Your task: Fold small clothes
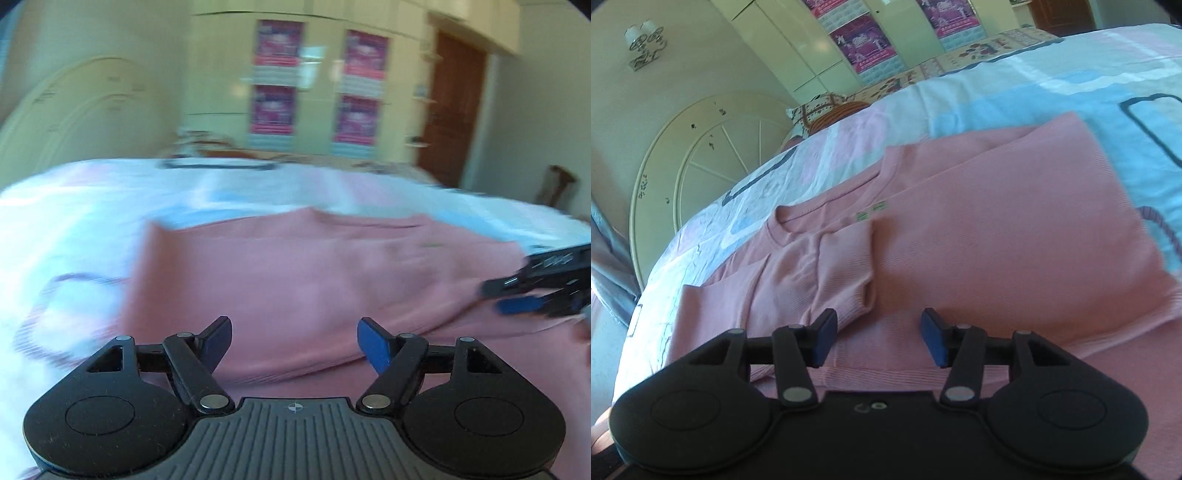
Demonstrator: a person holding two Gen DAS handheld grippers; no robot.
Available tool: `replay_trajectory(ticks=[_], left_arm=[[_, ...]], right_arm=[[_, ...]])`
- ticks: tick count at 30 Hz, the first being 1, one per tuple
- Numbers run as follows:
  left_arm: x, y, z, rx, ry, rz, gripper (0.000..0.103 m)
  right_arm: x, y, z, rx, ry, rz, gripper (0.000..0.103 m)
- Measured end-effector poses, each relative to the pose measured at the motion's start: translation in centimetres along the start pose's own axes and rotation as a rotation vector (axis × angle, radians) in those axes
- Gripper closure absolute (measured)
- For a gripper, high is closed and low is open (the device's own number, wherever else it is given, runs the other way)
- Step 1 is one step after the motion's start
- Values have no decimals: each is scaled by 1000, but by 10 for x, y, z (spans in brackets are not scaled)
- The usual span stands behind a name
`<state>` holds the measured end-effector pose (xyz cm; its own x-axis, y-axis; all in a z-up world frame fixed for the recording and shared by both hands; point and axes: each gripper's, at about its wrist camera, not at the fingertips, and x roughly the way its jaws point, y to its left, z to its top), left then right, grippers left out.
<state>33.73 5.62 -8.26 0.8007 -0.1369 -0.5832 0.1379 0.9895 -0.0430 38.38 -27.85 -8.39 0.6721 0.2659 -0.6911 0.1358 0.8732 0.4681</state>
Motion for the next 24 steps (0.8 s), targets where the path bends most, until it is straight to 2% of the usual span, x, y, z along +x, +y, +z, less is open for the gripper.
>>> replay_trajectory(ticks=[3,6,7,9,10,11,13,14,19,20,22,23,24], left_arm=[[-6,48,-21,-66,67,105,29],[-3,65,-33,-67,105,130,29],[-1,64,-35,-55,97,128,29],[6,63,-32,-36,92,133,30],[11,63,-29,-39,92,131,37],[19,62,-23,-50,92,123,43],[25,63,-14,-43,96,103,79],[27,62,-11,-32,99,99,82],[28,69,-10,-68,94,70,84],[30,72,-9,-91,91,61,84],[29,77,-10,-130,85,50,84],[30,79,-11,-142,86,44,84],[33,80,-11,-142,85,43,84]], right_arm=[[9,8,2,-1,2,33,54],[17,19,3,-31,9,27,58],[19,23,3,-45,10,17,63],[24,30,3,-79,8,-18,80],[25,33,3,-94,10,-26,93],[24,37,4,-104,3,-33,95],[17,45,5,-137,-21,-50,96],[12,49,6,-156,-39,-51,96],[-34,65,11,-225,-185,-37,96],[-39,64,9,-248,-199,-59,96],[-28,55,4,-290,-126,-131,96],[-18,45,1,-263,-64,-151,96],[-14,37,-1,-231,-46,-146,96]])
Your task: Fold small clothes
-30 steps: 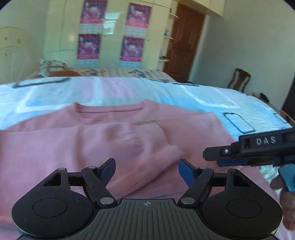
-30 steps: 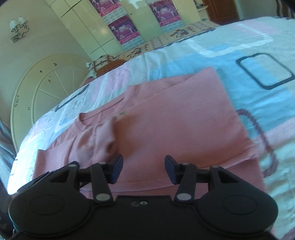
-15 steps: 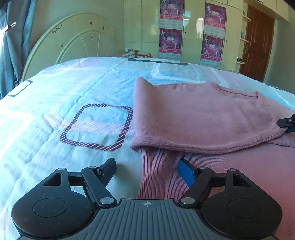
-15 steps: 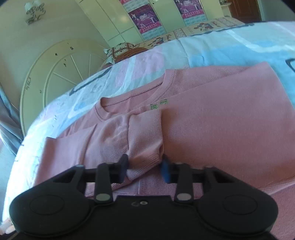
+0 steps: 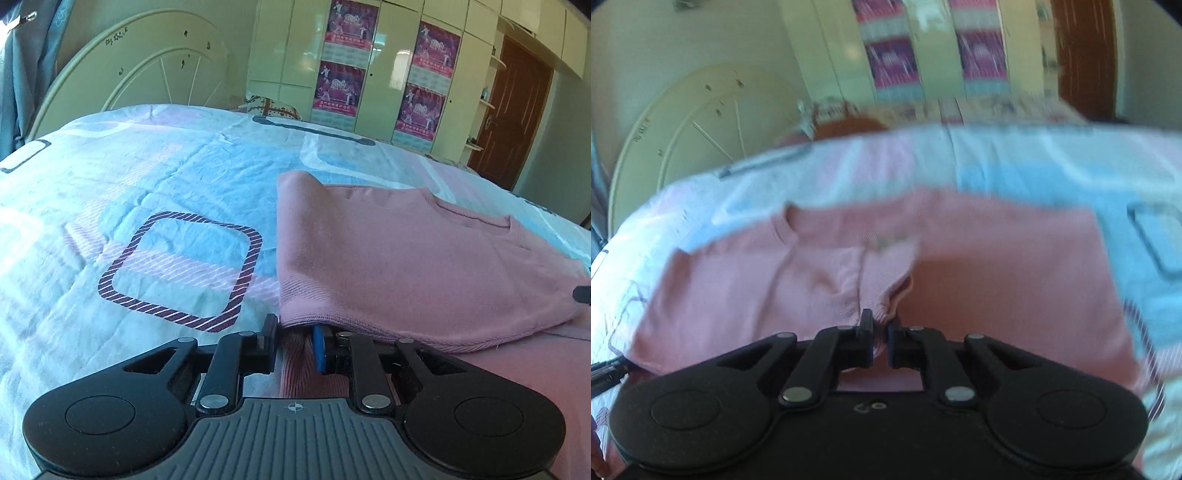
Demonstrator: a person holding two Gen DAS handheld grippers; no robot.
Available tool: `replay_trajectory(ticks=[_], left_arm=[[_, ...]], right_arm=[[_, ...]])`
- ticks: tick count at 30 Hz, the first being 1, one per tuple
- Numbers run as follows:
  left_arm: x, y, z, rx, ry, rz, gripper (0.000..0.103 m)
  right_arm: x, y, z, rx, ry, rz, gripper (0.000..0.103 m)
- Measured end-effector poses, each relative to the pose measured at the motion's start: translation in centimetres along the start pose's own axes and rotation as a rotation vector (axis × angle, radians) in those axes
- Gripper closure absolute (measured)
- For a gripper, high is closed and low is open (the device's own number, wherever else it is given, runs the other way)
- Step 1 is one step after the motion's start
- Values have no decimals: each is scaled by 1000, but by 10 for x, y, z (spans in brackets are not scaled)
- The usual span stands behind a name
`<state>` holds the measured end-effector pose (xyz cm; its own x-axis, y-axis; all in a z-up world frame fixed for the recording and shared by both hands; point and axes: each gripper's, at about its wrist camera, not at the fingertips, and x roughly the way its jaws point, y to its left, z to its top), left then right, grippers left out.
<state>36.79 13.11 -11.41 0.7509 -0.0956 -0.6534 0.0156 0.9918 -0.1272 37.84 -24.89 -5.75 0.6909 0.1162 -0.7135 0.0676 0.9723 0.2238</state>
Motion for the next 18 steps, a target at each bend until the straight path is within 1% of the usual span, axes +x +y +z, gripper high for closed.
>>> replay_trajectory(ticks=[4,8,9,11,12,14,16,18], left_arm=[[3,1,2,5,2,-5,84],[4,1,2,32,15,-2,87],[4,1,2,35,17,-3,87],[5,2,2,35,18,-7,87],[5,2,3,33,19,-8,87],[5,2,4,38,22,-9,87],[7,3,3,39,25,-10,87],[8,3,4,40,37,-17,86]], right_arm=[[5,-3,-11,35,-8,-1,96],[-8,-1,-8,30,-66,-5,96],[-9,-1,-9,23,-63,-10,96],[-1,-5,-14,9,-21,-37,96],[4,-8,-15,24,-4,-42,96],[1,-9,-16,60,-20,-32,96],[-1,-4,-17,33,-33,-39,96],[6,-2,-19,4,1,-54,95]])
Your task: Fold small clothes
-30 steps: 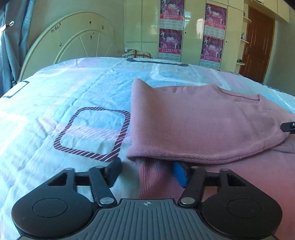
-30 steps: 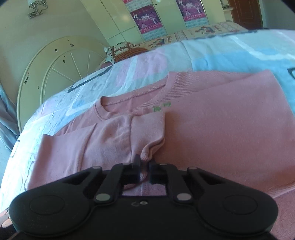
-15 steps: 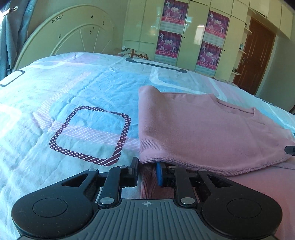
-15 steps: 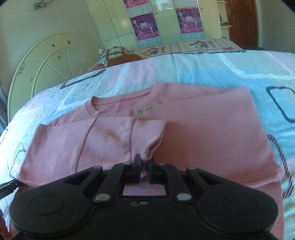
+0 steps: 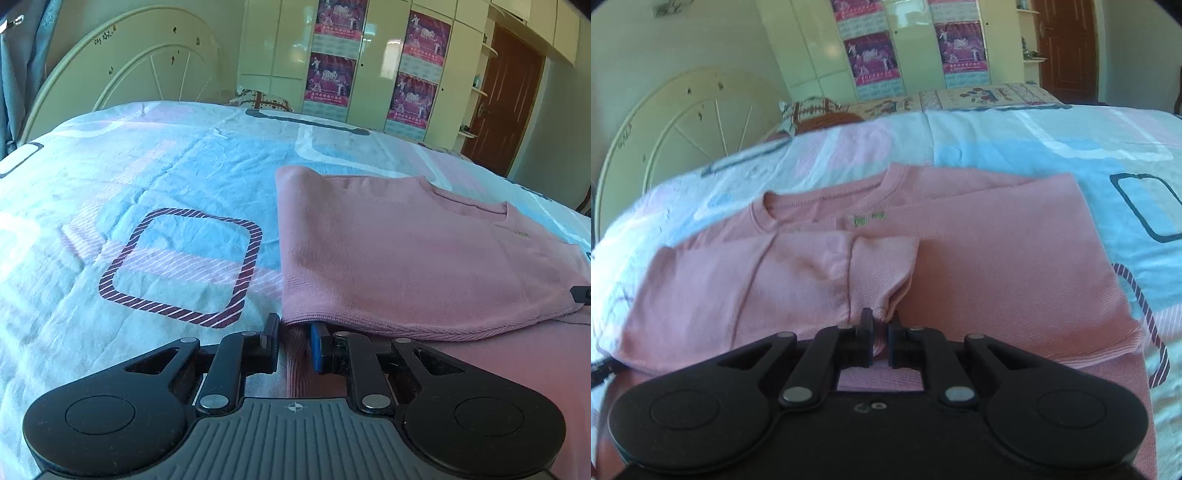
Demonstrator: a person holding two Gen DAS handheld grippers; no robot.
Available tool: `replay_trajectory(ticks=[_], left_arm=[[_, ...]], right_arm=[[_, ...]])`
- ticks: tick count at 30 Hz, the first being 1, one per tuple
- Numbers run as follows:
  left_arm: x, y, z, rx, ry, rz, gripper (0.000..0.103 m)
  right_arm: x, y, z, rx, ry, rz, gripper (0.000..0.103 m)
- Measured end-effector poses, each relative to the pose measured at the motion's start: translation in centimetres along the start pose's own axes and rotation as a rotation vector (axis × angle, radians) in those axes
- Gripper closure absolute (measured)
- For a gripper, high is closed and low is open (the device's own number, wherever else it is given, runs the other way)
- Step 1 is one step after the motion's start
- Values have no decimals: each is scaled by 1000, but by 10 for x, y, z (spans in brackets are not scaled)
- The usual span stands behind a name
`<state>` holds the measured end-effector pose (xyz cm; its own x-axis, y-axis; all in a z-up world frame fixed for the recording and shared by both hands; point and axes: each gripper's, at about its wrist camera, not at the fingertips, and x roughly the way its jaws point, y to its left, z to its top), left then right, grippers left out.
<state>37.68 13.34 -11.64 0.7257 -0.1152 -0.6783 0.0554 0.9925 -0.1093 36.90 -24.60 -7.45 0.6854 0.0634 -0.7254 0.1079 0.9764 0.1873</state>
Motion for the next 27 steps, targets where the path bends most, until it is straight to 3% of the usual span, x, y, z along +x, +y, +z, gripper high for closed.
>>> replay_trajectory(ticks=[2,3,4,5,8,11,13,15,17,20,24,27], left_arm=[[-6,1,0,24,17,-14,77],[-14,5,-2,30,12,-20,68],[-23,8,-3,32,-8,-27,66],[-35,10,-2,31,-39,-53,66],[-45,3,8,13,-99,-113,64],[-17,-20,18,24,-69,-153,60],[10,-28,17,20,8,-146,55],[18,-27,12,-14,2,-153,53],[16,-22,20,-50,21,-166,53],[20,-21,41,-41,-38,-158,53],[62,-25,83,-18,-26,-94,52],[101,-25,106,-41,15,-115,52]], right_arm=[[5,-5,1,8,39,10,90],[-1,-6,3,13,26,0,83],[-10,-8,6,10,-2,-18,70],[-20,-9,7,0,-41,-25,64],[-37,-9,16,-41,-101,-6,68],[-22,2,21,-81,-83,15,71],[-6,8,18,-110,-55,16,75],[18,3,10,-114,25,-20,78],[12,-1,10,-97,11,-5,79],[-3,4,21,-108,-54,13,73],[13,16,43,-121,-69,26,74],[38,23,56,-141,-53,39,76]])
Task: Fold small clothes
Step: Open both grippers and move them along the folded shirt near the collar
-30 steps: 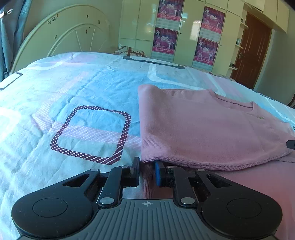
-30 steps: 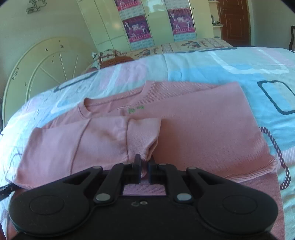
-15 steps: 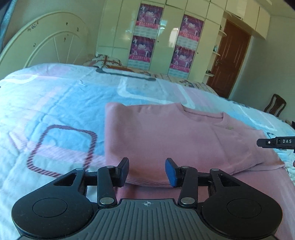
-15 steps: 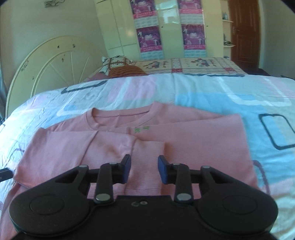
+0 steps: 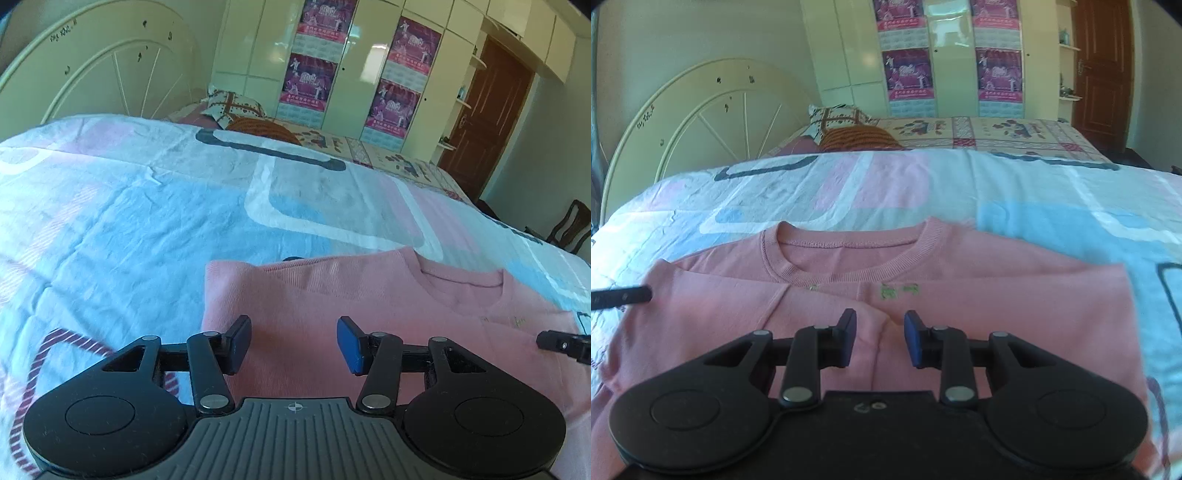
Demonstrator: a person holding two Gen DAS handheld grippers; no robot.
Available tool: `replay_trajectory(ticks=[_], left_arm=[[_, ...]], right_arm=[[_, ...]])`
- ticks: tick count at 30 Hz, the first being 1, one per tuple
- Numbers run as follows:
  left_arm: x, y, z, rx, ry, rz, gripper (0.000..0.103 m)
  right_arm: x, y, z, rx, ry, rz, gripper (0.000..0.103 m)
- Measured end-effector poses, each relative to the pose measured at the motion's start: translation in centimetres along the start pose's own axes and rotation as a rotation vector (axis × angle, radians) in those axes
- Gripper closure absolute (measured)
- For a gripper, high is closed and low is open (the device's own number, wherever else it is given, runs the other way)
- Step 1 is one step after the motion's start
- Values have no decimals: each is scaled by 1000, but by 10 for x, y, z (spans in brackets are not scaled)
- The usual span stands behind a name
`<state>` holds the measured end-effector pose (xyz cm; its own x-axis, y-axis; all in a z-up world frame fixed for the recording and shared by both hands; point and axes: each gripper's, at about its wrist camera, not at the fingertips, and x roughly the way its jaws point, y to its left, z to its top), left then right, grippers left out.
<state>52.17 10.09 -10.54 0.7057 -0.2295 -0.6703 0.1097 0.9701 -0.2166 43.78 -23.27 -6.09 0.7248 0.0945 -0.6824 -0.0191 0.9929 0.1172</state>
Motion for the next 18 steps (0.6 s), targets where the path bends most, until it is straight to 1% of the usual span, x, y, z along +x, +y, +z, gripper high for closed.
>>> replay_trajectory(ticks=[1,2,3,4,6,8,9,10,11,12,13,14,15,16,17,18], left_arm=[[13,2,5,-4,20,-6,52],[27,5,8,-11,42,-7,52],[32,7,10,-14,23,-17,52],[35,8,13,-22,23,-24,52],[32,6,17,-29,24,-24,52],[17,-1,14,-6,-26,-33,52],[12,-4,11,15,-43,-45,52],[12,-8,9,36,-46,-48,52],[16,-14,6,63,-41,-32,52],[22,-15,5,77,-25,4,52],[28,-12,5,66,-5,20,52],[31,-9,3,50,-4,16,52],[29,-5,3,43,-22,16,52],[28,-1,2,38,-24,13,52],[27,1,1,32,-27,3,52],[24,5,-1,28,-34,1,52]], right_arm=[[9,-2,2,4,18,-6,79],[19,-5,3,13,45,-30,77],[27,-11,3,27,66,-49,75],[30,-18,1,48,62,-37,75],[27,-19,2,51,61,-32,74],[16,-12,1,31,38,-47,70],[9,-7,1,30,16,-38,71],[6,-1,2,31,4,-10,71],[8,8,3,20,3,17,71],[10,17,3,2,5,37,71],[15,28,3,-20,14,60,71],[20,36,3,-33,27,75,73],[24,42,2,-45,36,88,73],[28,46,1,-60,47,80,74],[34,47,-1,-78,68,36,76],[36,42,-4,-75,65,12,78]])
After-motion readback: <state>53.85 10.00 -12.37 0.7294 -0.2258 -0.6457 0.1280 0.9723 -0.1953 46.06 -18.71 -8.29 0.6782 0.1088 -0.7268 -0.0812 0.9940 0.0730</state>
